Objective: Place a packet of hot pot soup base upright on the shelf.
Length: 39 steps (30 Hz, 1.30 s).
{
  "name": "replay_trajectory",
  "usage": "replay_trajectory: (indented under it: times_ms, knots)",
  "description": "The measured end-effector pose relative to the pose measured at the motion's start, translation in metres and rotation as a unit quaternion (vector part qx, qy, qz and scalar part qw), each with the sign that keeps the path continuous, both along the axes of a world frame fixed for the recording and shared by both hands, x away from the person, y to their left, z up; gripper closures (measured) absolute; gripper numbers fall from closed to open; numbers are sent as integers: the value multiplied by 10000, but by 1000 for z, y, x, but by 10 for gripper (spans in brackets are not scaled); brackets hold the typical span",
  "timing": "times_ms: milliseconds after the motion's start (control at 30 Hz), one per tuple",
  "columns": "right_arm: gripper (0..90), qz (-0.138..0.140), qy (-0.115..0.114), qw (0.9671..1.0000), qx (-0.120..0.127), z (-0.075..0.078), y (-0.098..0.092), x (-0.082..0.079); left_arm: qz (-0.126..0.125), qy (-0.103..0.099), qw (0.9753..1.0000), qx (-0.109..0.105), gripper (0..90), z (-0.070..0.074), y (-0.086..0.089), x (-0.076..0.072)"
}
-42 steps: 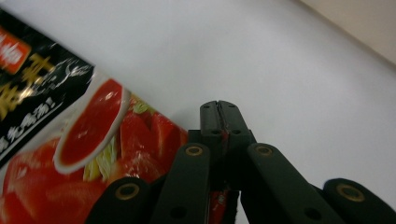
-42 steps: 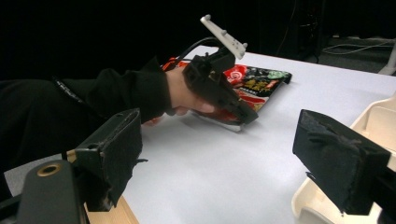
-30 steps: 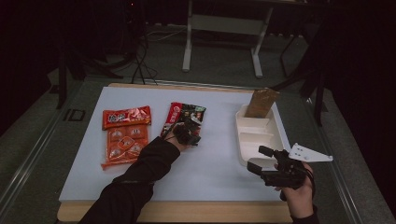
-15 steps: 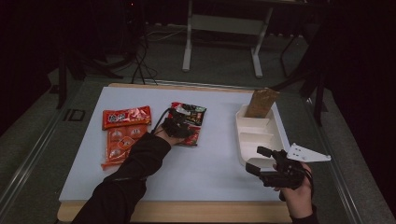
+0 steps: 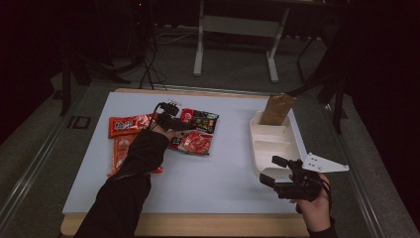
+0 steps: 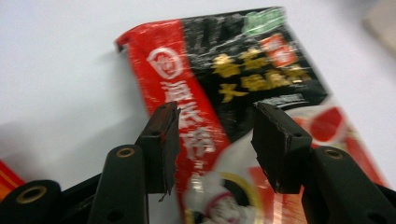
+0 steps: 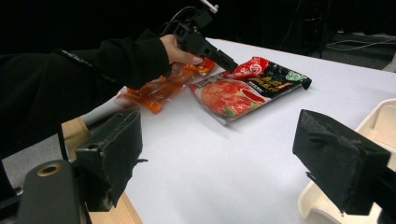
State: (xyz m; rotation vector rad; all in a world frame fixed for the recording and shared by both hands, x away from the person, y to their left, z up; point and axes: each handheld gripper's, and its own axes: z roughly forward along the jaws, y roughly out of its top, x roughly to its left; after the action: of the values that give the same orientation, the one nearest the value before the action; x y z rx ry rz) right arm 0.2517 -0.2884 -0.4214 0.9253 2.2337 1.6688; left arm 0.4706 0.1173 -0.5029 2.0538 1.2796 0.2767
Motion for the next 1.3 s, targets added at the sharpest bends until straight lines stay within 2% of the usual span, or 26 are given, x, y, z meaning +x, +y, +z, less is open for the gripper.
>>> replay_trajectory:
  times_ms: [133, 233, 300, 367, 433, 500, 600, 667, 700, 833, 867, 900, 967, 1100, 1167, 1300]
  knots:
    - [157, 3, 19, 10000, -7, -1, 0, 0, 202, -56, 9997, 137, 507, -5, 2, 6]
    - [157, 4, 33, 10000, -15, -1, 0, 1, 314, 13, 9995, 12, 507, -8, 6, 12]
    - [157, 15, 31, 10000, -22, -2, 1, 1, 222, 109, 9997, -28, 507, -12, 6, 16]
    - [158, 17, 32, 10000, -31, -2, 1, 1, 114, -6, 9999, 50, 509, -16, 4, 17]
    - [157, 19, 46, 10000, -26, -2, 2, 1, 210, 95, 9997, 111, 540, -20, 3, 20]
    - [157, 26, 51, 10000, -47, -3, 2, 1, 264, 205, 9994, 20, 540, -22, 2, 23]
    - [158, 18, 58, 10000, -44, -3, 2, 2, 193, 328, 9993, 14, 561, -24, 2, 25]
    - [157, 23, 67, 10000, -51, -4, 2, 2, 209, 591, 9980, -126, 593, -25, 0, 27]
    - [157, 28, 69, 10000, -63, -4, 2, 2, 209, 694, 9973, -108, 628, -27, -1, 28]
    - [158, 63, 95, 9999, -47, -5, 3, 3, 153, 662, 9969, 389, 663, -22, -13, 29]
    - [158, 69, 93, 9999, -49, -5, 3, 3, 159, 582, 9970, 484, 677, -21, -15, 29]
    - [157, 71, 89, 9999, -51, -5, 3, 3, 163, 513, 9966, 629, 779, -21, -16, 28]
    - [157, 61, 98, 9999, -11, -5, 2, 4, 87, 270, 9963, 807, 816, -22, -20, 25]
    - [157, 69, 120, 9999, -17, -6, 3, 5, 115, 151, 9960, 874, 868, -21, -21, 22]
    - [157, 88, 148, 9999, -12, -6, 4, 6, 210, 117, 9956, 903, 885, -18, -23, 21]
    - [157, 105, 112, 9999, -40, -5, 5, 5, 288, 23, 9960, 841, 891, -13, -24, 18]
